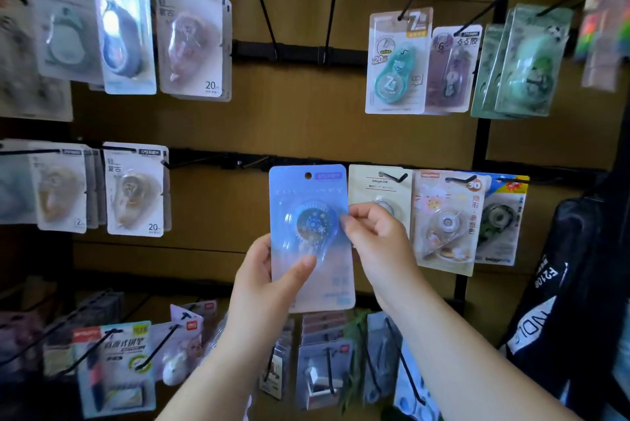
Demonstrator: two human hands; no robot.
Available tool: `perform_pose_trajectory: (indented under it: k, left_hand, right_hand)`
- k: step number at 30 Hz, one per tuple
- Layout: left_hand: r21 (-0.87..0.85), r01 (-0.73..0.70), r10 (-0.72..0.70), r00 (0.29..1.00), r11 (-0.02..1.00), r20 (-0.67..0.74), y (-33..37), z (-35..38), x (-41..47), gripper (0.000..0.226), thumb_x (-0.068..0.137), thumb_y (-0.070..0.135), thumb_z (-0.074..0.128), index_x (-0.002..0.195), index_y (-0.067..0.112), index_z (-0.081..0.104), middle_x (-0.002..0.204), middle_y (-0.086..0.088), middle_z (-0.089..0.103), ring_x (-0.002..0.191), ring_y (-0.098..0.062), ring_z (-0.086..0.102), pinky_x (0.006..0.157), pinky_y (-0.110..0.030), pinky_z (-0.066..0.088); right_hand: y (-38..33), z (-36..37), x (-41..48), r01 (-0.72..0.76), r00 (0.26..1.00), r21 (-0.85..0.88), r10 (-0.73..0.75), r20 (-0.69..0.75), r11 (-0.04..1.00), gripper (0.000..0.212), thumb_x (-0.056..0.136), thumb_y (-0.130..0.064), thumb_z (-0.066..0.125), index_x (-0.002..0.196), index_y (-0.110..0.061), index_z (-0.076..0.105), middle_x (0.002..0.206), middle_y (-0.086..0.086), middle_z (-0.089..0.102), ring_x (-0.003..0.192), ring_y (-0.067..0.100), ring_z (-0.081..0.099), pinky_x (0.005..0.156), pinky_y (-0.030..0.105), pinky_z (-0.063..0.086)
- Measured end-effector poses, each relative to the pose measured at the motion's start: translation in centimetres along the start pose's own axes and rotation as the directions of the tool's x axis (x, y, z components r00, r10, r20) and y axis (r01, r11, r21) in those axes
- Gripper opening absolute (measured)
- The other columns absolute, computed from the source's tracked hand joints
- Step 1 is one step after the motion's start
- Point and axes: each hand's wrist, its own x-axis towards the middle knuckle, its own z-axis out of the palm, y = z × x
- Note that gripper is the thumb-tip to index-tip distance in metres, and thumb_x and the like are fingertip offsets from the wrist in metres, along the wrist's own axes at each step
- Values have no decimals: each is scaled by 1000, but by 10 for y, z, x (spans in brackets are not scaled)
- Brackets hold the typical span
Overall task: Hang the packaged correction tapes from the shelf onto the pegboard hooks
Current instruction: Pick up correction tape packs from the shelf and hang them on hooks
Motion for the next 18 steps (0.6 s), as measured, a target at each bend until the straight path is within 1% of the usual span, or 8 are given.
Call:
perform_pose_trajectory:
  k: [2,4,6,9,11,13,16,18]
  left_hand:
    - [9,1,-2,1000,1000,15,3,1,8,17,81,23,62,87,34,51,93,6,65,83,-10,65,57,-15,54]
    - [9,-1,1,1000,1000,25,3,2,16,18,82,23,62,86,34,50,97,3,64,87,-12,64,64,-22,56]
    - [23,-4,4,1000,1000,31,3,3,22,18,81,24,63,87,35,49,100,2,64,91,-15,64,72,-29,55]
    - [40,-21,20,999,999,37,0,4,29,21,80,27,63,91,34,47,99,6,62,92,-13,63,69,-25,54]
    - [64,-29,27,999,998,35,-3,4,32,24,79,28,63,93,36,45,99,8,61,92,-11,63,67,-22,53]
    - [68,-23,21,999,997,31,-7,4,32,24,79,29,63,89,39,44,98,10,61,90,-9,63,67,-22,53]
    - [88,-14,12,1000,996,15,-14,5,33,24,80,29,62,89,39,43,95,15,59,89,-7,62,67,-22,53]
    - [102,-3,3,1000,995,2,-17,5,35,25,81,30,61,98,34,43,95,13,59,89,-8,62,68,-23,53]
  right_hand:
    - [-2,2,7,-12,1000,-8,12,-20,1000,23,91,-14,51,72,-26,51,72,-9,57,67,1,51,50,2,40]
    - [-2,3,13,-37,999,-17,36,-38,999,23,92,-15,50,72,-27,50,73,-9,56,68,4,52,55,9,41]
    - [0,4,19,-55,997,-13,54,-60,998,22,92,-15,50,73,-26,50,76,-7,57,75,11,55,62,16,42]
    - [4,6,25,-76,994,-16,74,-85,997,19,92,-15,49,75,-25,51,80,-3,60,84,17,58,69,25,45]
    - [7,5,26,-84,993,-32,81,-90,996,15,92,-16,49,79,-23,52,81,-4,59,82,16,58,69,24,45]
    - [9,3,25,-91,992,-51,86,-97,994,9,92,-16,49,85,-21,52,80,-8,57,78,9,55,65,18,43]
    - [14,3,25,-88,992,-66,81,-99,994,16,92,-16,50,78,-25,50,78,-10,55,73,2,52,62,15,42]
    - [17,4,29,-99,990,-74,91,-106,992,16,92,-15,49,79,-24,50,77,-10,54,71,1,50,61,15,40]
